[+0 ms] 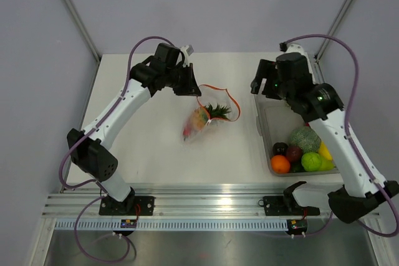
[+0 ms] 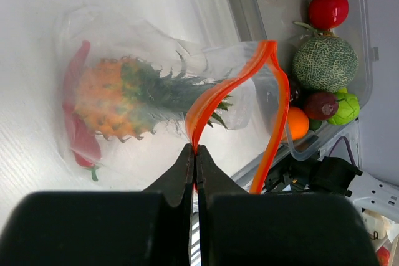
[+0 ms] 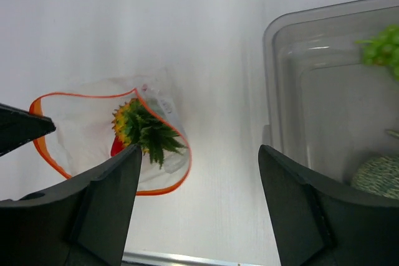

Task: Place the food in the zip-top bag and seal the zipper
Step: Pick up the fake fruit from the bin.

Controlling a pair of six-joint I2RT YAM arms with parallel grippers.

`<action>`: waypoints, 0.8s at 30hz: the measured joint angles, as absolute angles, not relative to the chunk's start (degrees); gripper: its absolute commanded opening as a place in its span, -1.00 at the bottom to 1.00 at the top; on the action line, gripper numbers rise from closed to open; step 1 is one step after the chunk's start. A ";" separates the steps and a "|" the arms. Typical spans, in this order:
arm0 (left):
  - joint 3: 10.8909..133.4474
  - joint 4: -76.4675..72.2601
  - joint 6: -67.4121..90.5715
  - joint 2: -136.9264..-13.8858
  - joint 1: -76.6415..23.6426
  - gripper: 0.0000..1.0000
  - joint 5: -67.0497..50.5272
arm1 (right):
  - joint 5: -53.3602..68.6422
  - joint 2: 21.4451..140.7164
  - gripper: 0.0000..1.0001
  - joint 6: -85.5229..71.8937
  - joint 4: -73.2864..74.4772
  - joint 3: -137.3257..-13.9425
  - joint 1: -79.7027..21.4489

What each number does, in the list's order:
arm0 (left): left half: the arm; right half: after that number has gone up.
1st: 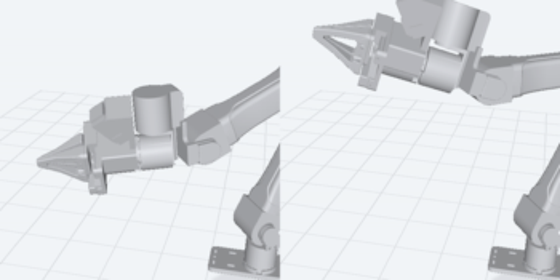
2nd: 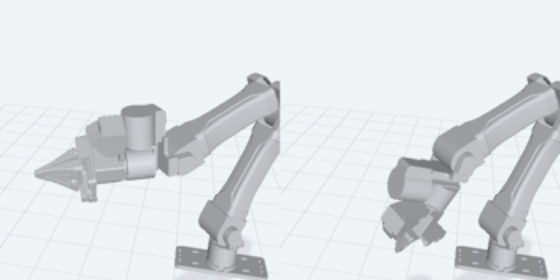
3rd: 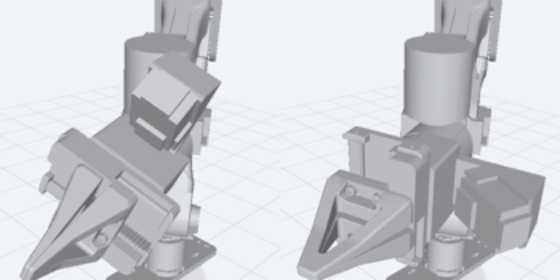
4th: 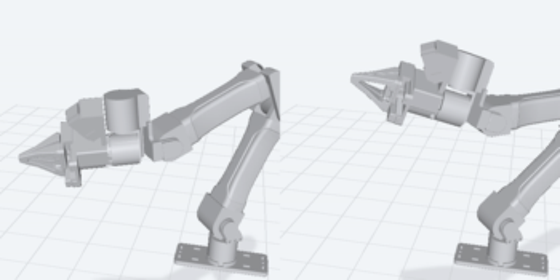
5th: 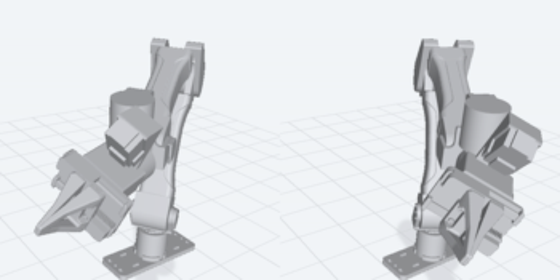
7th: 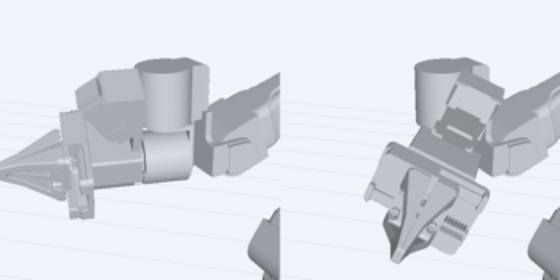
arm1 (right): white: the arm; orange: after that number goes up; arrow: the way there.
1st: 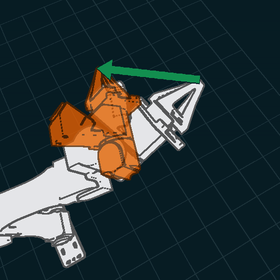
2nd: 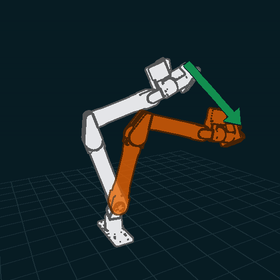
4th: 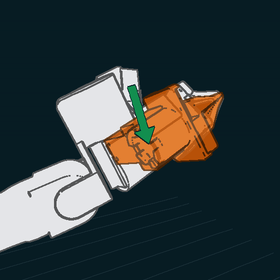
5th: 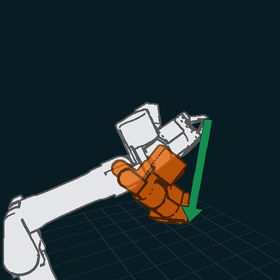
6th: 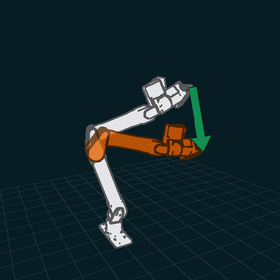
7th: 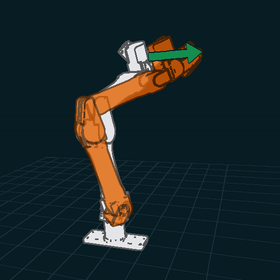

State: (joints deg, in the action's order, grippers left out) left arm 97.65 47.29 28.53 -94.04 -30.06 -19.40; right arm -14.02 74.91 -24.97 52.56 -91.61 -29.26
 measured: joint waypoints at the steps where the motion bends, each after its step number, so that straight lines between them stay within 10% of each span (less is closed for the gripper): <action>1: 97.65 47.31 28.56 -94.04 -30.06 -1.00 -19.18 | -15.00 72.84 0.66 -24.75 53.34 -91.77 -28.05; 11: 97.67 47.05 28.56 -94.04 -29.95 -1.00 -18.81 | -18.04 63.44 0.68 -25.71 59.81 -77.10 -3.77; 24: 95.96 45.60 28.51 -94.04 -29.95 -1.00 -19.00 | -21.21 81.38 0.84 -23.62 43.62 -74.94 9.67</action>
